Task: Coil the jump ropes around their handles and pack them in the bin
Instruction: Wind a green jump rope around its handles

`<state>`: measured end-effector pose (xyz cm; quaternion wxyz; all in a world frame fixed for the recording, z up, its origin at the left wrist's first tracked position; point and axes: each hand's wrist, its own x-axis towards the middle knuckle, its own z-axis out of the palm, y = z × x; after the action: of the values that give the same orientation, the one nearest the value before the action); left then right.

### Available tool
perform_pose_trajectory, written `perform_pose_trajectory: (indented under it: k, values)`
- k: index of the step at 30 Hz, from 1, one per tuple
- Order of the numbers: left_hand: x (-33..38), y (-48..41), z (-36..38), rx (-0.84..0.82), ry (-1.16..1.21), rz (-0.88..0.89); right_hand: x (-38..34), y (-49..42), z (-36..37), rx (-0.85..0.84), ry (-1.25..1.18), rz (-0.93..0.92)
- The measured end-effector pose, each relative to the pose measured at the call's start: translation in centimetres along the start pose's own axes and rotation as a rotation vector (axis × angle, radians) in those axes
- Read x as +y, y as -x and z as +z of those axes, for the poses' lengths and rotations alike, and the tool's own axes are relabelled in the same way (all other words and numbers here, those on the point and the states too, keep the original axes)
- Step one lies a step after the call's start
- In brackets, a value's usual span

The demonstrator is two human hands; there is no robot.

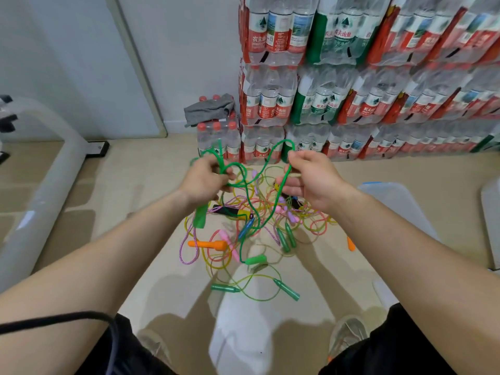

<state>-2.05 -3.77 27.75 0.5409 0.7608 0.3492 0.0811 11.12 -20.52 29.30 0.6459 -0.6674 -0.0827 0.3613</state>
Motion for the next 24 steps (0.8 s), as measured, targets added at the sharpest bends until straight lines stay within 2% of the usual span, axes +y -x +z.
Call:
perform_pose_trajectory:
  k: [5,8,11,13,16,19,21,24]
  values:
    - [0.4,2.3,3.1,-0.285,0.217,-0.048,-1.3,0.3,0.8,0.017,-0.342,0.038]
    - [0.5,2.9,3.9,-0.414,0.122,0.043,-1.9,0.2,0.8,0.045,-0.503,0.028]
    - [-0.1,3.0,4.4,-0.401,-0.079,0.17,-2.2,-0.2,0.2,0.107,-0.587,0.011]
    - [-0.2,2.8,4.5,-0.388,-0.011,0.135,-2.3,-0.6,-0.5,0.17,-0.594,-0.001]
    - [0.7,2.6,4.0,-0.316,0.213,0.028,-1.7,-0.3,-1.5,0.186,-0.303,0.043]
    - [1.8,2.1,3.3,-0.252,0.424,-0.009,-0.2,1.2,-0.1,-0.028,0.017,0.107]
    - [2.1,1.7,3.0,-0.228,0.473,-0.021,1.0,2.1,1.6,-0.109,0.165,0.041]
    - [2.4,1.5,2.8,-0.141,0.549,-0.068,3.1,1.8,2.8,-0.056,0.315,-0.143]
